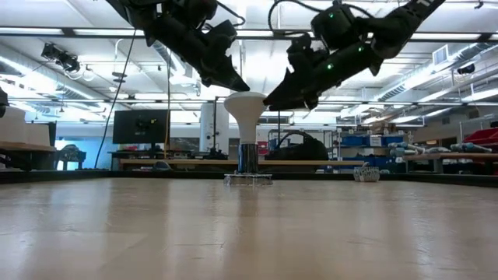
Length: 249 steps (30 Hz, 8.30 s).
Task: Screw lightbulb
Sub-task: Insert the light into the lamp socket
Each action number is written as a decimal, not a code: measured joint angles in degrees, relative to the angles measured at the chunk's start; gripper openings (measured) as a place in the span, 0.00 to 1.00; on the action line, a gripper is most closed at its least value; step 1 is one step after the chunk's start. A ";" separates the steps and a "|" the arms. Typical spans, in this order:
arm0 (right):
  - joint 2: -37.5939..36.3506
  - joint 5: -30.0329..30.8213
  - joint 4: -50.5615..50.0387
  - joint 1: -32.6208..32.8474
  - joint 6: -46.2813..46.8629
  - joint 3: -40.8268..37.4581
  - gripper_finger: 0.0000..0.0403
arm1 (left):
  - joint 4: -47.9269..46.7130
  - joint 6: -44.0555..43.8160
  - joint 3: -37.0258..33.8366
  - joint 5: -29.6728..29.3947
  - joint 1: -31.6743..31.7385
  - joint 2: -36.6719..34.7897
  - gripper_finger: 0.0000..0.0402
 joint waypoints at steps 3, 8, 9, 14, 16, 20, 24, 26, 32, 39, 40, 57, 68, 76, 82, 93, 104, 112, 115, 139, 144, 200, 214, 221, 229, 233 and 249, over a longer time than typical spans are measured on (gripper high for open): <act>-2.80 0.02 -0.44 0.00 -0.61 0.00 0.56 | 0.06 0.01 0.00 0.00 0.00 0.00 0.00; -5.76 0.00 1.64 0.00 -0.31 0.02 0.43 | 0.09 0.01 0.01 0.00 0.00 0.00 0.00; -5.80 -0.04 2.44 0.00 -0.30 0.02 0.40 | 0.09 0.01 0.02 0.00 0.00 0.00 0.00; -3.65 -1.74 3.94 0.00 -0.15 0.41 0.15 | 0.18 0.01 0.02 0.00 0.02 0.00 0.00; -3.13 -1.81 2.77 0.00 -0.34 0.50 0.06 | 0.18 0.00 0.02 0.00 0.02 0.00 0.00; -3.38 2.31 2.16 -0.61 -0.15 0.55 0.03 | 0.20 0.01 0.02 0.00 0.02 0.00 0.00; -2.36 3.28 2.38 -3.12 2.38 0.66 0.04 | 0.20 0.12 0.02 -0.02 0.04 0.00 0.00; -0.79 2.57 2.11 -3.87 3.16 0.62 0.03 | 0.20 0.14 0.02 -0.02 0.04 0.00 0.00; 1.41 1.20 4.65 -3.25 3.31 0.59 0.02 | -0.14 0.15 0.00 -0.61 0.04 -0.02 0.00; 1.39 1.20 4.30 -2.16 3.52 0.61 0.03 | -0.50 0.16 0.00 -0.93 0.11 -0.07 0.00; 1.35 1.17 3.85 -1.99 3.54 0.61 0.03 | -0.50 0.18 0.00 -1.05 0.11 -0.05 0.00; -1.68 3.15 3.84 -3.38 3.47 0.55 0.03 | -0.06 0.25 0.04 -1.99 0.17 0.02 0.00; 0.67 0.51 4.88 -2.47 5.02 0.57 0.03 | -0.43 0.23 0.02 -1.86 0.15 -0.02 0.00; 0.18 -8.70 4.19 -1.53 6.11 0.57 0.03 | -0.11 0.18 0.04 -3.05 0.24 0.01 0.00; -1.87 3.38 4.87 -1.74 5.66 0.68 0.03 | -0.25 0.20 0.04 -3.04 0.15 0.00 0.00; -1.32 1.40 3.71 -4.35 6.38 0.55 0.03 | -0.05 0.20 0.04 -2.48 0.11 0.00 0.00; -1.32 -0.98 5.15 -4.97 5.44 0.57 0.03 | 0.00 0.20 0.04 -2.34 0.11 0.00 0.00; -1.32 -5.05 -3.98 -5.60 -0.10 7.59 0.03 | 0.00 0.20 0.04 -2.34 0.11 0.00 0.00; -1.32 -5.08 -10.40 -5.90 -2.71 10.72 0.03 | 0.00 0.20 0.04 -2.34 0.11 0.00 0.00; 3.92 -6.73 -10.50 -6.85 0.44 10.45 0.03 | -0.42 0.48 0.02 -2.10 0.01 -0.02 0.00; 3.70 -6.75 -11.61 -5.49 0.54 10.50 0.03 | -0.88 0.25 0.00 -2.49 0.04 -0.08 0.00; 3.55 -8.13 -10.78 -3.38 3.53 10.43 0.03 | -1.63 0.41 0.00 -4.17 0.15 -0.09 0.00; 2.01 -3.22 -10.79 -3.52 3.19 10.38 0.02 | -1.15 0.43 0.02 -3.98 0.15 0.02 0.00; 4.21 -5.12 -9.58 -5.05 3.63 10.38 0.02 | -1.11 0.52 0.00 -4.02 0.15 -0.02 0.00; 3.89 -11.26 -10.78 -2.86 4.46 10.40 0.02 | -1.44 0.47 -0.02 -4.29 0.17 -0.07 0.00; 3.68 -14.78 -10.73 -1.39 4.62 10.38 0.02 | -1.00 0.47 0.02 -3.89 0.11 0.02 0.00; 3.43 -2.46 -10.21 -4.68 3.31 10.42 0.02 | -1.06 0.47 0.01 -4.00 0.14 0.00 0.00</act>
